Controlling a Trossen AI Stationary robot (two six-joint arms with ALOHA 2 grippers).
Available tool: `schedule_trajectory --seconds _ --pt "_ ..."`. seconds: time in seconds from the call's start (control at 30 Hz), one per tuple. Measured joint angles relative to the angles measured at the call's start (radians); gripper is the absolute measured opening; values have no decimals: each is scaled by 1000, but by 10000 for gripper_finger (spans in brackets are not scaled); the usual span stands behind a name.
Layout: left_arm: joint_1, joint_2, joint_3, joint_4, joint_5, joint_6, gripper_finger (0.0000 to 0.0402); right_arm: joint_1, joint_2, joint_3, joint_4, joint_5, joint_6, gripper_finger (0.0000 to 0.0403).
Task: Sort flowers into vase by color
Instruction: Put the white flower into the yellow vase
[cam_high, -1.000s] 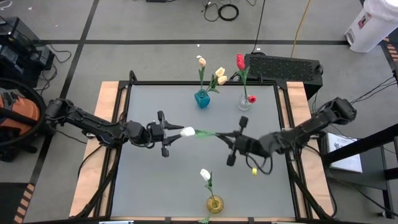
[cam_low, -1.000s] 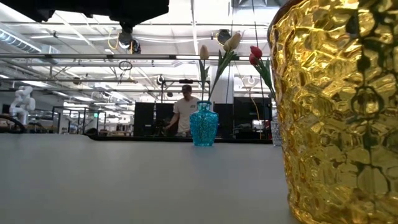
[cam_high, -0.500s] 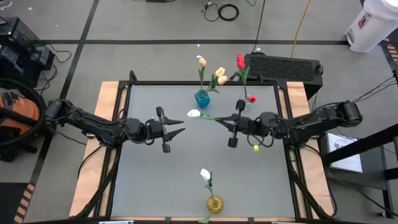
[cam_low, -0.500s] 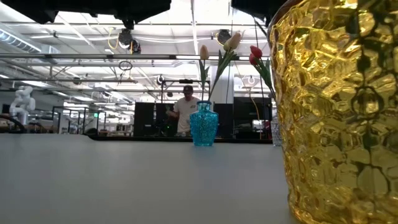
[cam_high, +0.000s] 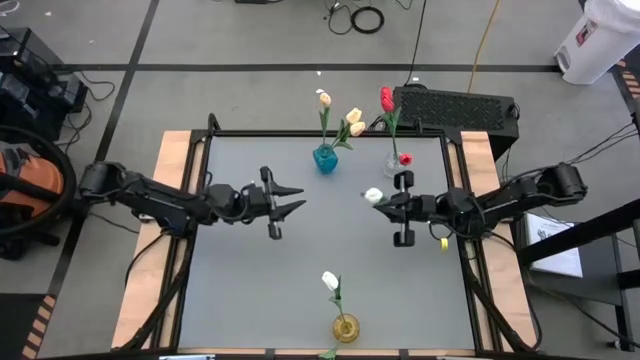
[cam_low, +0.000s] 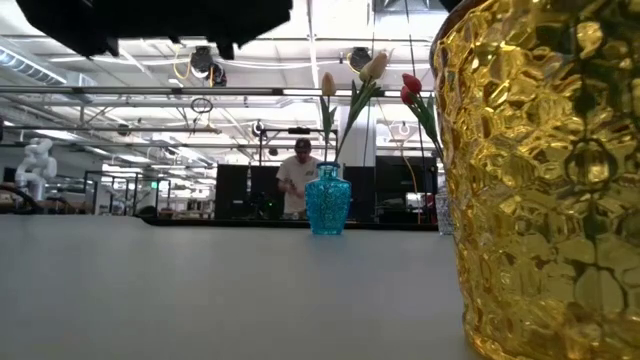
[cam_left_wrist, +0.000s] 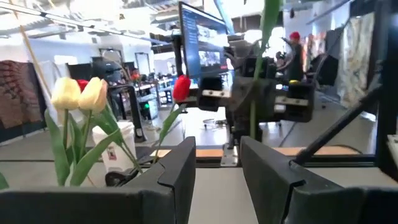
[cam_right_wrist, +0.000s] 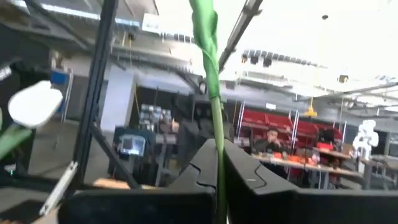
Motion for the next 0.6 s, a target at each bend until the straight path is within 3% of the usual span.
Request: schedule_trajectory --seconds 0.13,0.27,0.43,0.6 --pt "14 89 8 116 3 -1 135 0 4 11 0 -20 -8 0" --pt "32 162 38 201 79 -26 135 0 31 33 4 -58 -16 0" --pt "44 206 91 212 170 -53 135 0 85 37 6 -51 -9 0" --pt "44 216 132 203 232 -53 135 0 162 37 129 -51 34 0"
